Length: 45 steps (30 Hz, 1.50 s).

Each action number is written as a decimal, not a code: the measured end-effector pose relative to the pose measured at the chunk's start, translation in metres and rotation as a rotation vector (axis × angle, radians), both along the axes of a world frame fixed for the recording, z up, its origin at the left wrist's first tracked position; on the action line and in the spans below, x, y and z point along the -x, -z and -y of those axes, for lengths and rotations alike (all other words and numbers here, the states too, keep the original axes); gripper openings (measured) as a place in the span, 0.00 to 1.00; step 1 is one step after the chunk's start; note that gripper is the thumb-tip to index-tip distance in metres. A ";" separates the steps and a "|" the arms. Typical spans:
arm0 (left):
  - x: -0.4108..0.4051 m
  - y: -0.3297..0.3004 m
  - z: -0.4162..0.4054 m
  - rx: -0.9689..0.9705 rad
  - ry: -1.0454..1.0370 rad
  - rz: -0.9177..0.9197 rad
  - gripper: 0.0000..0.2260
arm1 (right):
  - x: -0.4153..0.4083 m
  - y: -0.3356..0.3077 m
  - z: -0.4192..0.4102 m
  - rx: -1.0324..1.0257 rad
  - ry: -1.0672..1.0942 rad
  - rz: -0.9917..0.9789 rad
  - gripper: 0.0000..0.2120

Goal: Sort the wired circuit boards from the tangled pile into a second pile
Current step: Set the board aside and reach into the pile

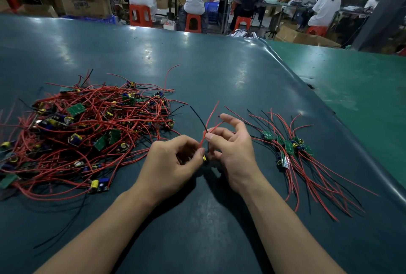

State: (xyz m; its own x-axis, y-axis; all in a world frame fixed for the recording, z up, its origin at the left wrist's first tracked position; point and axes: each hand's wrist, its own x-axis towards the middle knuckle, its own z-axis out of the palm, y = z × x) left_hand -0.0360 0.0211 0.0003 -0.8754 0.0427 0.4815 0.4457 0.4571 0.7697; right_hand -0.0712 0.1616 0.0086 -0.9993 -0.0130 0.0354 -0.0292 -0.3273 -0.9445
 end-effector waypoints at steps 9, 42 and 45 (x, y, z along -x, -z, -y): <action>0.007 -0.001 0.003 -0.165 -0.217 -0.019 0.04 | -0.004 -0.002 -0.004 -0.190 -0.022 0.017 0.13; 0.005 -0.012 -0.002 -0.517 0.047 0.189 0.12 | -0.003 -0.006 0.000 -0.031 0.054 0.072 0.05; 0.004 -0.011 -0.005 -0.508 0.063 0.190 0.06 | 0.003 -0.007 -0.006 0.056 0.172 0.073 0.07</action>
State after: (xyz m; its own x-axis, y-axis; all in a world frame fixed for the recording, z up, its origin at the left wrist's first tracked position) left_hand -0.0399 0.0257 0.0114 -0.9522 -0.0995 0.2887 0.2917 -0.0165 0.9564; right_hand -0.0744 0.1678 0.0159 -0.9866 0.1580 -0.0411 -0.0216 -0.3758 -0.9265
